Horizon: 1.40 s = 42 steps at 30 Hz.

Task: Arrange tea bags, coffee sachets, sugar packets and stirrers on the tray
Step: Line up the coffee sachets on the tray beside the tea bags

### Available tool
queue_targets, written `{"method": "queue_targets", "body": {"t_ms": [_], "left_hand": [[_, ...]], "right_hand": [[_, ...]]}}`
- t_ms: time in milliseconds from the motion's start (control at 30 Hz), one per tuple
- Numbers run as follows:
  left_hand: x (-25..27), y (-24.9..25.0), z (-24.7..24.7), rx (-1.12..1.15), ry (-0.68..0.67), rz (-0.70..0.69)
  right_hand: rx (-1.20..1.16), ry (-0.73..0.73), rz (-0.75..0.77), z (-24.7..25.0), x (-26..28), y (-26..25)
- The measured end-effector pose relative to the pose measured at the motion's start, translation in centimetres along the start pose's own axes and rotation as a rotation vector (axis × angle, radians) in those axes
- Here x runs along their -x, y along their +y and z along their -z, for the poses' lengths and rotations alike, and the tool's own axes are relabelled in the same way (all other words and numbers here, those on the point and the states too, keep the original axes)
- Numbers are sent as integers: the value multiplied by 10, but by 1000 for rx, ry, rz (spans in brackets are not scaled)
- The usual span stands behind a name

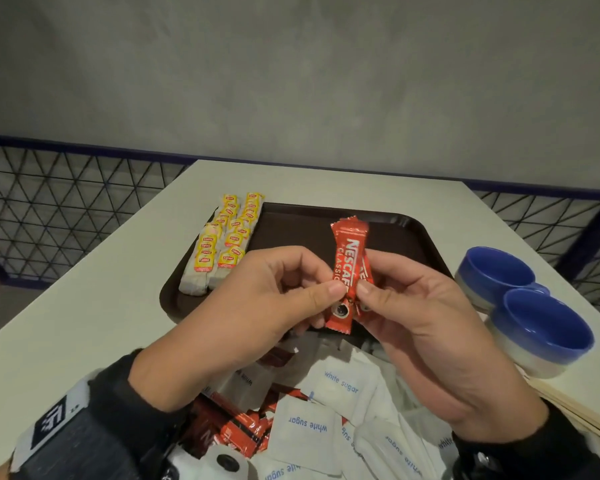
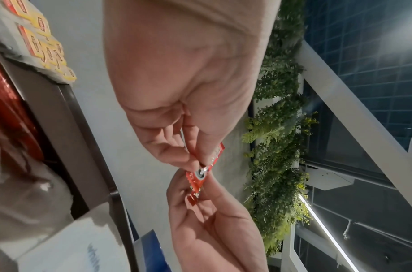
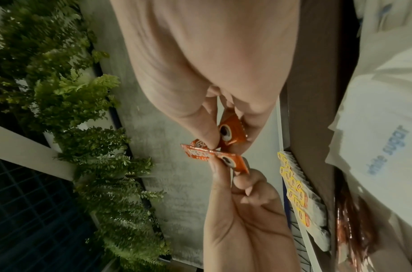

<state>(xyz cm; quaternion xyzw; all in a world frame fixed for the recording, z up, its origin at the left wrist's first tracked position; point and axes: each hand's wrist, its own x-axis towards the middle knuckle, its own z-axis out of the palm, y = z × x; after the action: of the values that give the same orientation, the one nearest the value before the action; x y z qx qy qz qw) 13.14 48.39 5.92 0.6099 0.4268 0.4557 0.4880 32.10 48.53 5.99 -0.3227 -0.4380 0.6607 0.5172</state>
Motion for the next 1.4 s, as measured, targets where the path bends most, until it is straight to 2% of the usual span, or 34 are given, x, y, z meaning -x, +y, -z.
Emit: {"method": "queue_targets", "body": {"t_ms": [100, 200, 267, 400, 600, 767, 900, 1133, 1400], "left_hand": [[-1, 0, 0, 146, 38, 49], [-2, 2, -3, 242, 54, 93], [0, 2, -6, 260, 54, 105], [1, 5, -6, 223, 51, 112], [-4, 7, 5, 222, 107, 52], [-3, 5, 8, 271, 105, 59], [-2, 5, 8, 297, 115, 59], [-2, 7, 9, 157, 141, 7], [-1, 5, 11, 72, 102, 5]], "right_hand": [[39, 1, 36, -2, 1, -1], [250, 27, 192, -5, 4, 1], [371, 53, 284, -8, 5, 4], [435, 71, 335, -8, 6, 4], [452, 58, 285, -1, 3, 1], [302, 80, 209, 0, 2, -1], [294, 96, 163, 1, 0, -3], [377, 102, 214, 1, 0, -1], [444, 136, 228, 6, 1, 0]]}}
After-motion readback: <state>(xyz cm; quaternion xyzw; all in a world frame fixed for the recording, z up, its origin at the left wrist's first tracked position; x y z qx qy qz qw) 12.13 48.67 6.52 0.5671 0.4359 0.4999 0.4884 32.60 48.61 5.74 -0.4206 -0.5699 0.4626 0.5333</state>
